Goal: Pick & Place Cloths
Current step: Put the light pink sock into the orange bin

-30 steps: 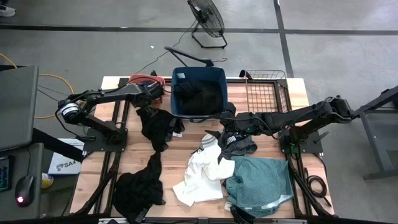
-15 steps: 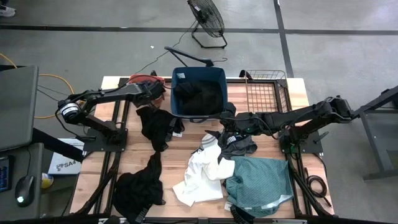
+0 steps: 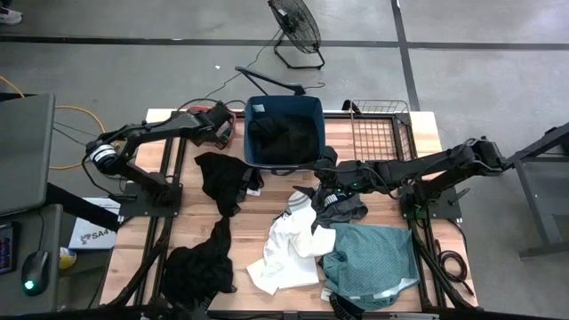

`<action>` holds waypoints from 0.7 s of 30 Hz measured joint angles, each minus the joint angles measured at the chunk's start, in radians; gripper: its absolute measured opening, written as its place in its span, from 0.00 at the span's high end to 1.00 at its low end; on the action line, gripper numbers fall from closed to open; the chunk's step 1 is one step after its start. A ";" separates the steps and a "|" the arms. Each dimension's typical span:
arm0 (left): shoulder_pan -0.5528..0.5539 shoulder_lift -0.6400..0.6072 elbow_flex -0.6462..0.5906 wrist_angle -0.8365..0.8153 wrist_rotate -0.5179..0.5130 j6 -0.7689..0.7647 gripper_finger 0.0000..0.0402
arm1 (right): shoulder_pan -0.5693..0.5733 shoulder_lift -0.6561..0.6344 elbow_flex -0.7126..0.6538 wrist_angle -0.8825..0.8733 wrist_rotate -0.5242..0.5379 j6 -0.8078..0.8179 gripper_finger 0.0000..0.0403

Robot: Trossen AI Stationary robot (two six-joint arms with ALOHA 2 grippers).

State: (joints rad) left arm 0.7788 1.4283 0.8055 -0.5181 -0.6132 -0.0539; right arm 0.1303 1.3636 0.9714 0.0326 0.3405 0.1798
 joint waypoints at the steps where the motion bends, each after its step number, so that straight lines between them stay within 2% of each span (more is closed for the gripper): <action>1: 0.017 0.009 0.000 0.000 0.018 -0.001 1.00 | 0.000 0.000 0.000 0.000 0.000 0.000 0.25; 12: 0.134 0.069 0.001 -0.001 0.217 -0.017 1.00 | 0.000 0.000 0.000 0.000 0.000 0.000 0.25; 21: 0.138 0.022 0.001 -0.007 0.258 -0.003 1.00 | 0.000 0.000 0.000 -0.004 0.000 -0.001 0.25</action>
State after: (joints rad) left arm 0.9165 1.4504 0.8062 -0.5251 -0.3556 -0.0566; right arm 0.1303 1.3636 0.9714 0.0284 0.3405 0.1791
